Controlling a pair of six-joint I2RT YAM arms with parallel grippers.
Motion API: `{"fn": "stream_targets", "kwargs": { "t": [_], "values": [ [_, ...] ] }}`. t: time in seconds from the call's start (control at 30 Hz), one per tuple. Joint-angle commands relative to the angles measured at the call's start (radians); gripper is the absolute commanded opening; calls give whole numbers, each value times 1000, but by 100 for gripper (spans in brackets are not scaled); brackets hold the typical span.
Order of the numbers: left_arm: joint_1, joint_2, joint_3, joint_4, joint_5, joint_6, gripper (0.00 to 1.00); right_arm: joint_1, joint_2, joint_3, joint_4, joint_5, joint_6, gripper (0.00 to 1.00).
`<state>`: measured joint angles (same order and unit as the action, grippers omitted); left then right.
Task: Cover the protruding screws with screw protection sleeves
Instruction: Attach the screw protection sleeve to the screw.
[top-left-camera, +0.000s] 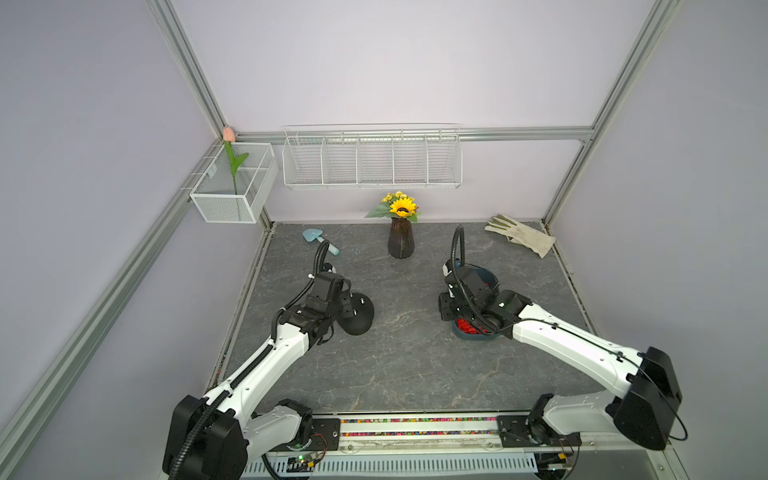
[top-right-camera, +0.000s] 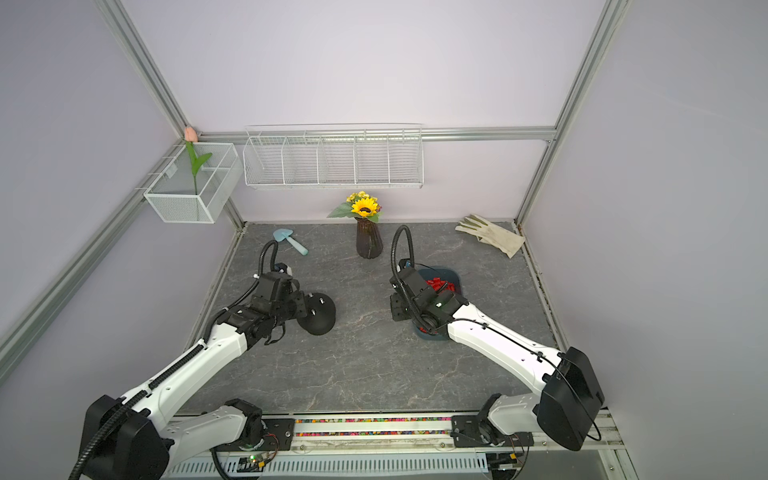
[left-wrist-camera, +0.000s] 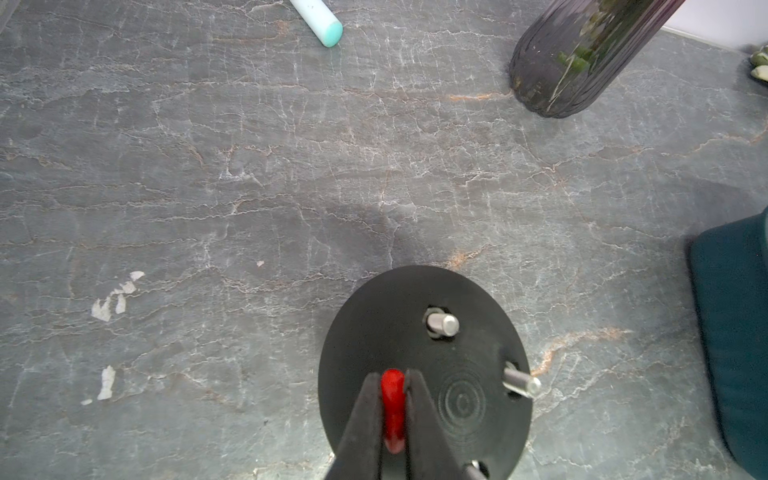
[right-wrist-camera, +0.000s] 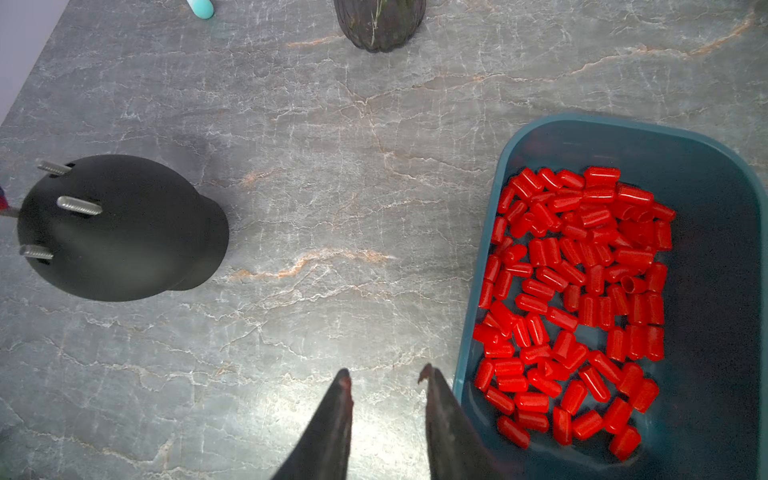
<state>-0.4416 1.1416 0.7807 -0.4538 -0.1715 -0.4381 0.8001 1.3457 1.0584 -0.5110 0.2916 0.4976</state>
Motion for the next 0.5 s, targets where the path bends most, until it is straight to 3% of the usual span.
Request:
{"fn": "stream_targets", "kwargs": {
  "t": [0.0,0.47],
  "values": [
    [-7,-21,-14,-25,-18,-21,13,4,-18,-5,2,15,-7,32],
    [-8,-15,-12,-22,-17,-21,14,4,-20,-5,1,15,-8,32]
  ]
}}
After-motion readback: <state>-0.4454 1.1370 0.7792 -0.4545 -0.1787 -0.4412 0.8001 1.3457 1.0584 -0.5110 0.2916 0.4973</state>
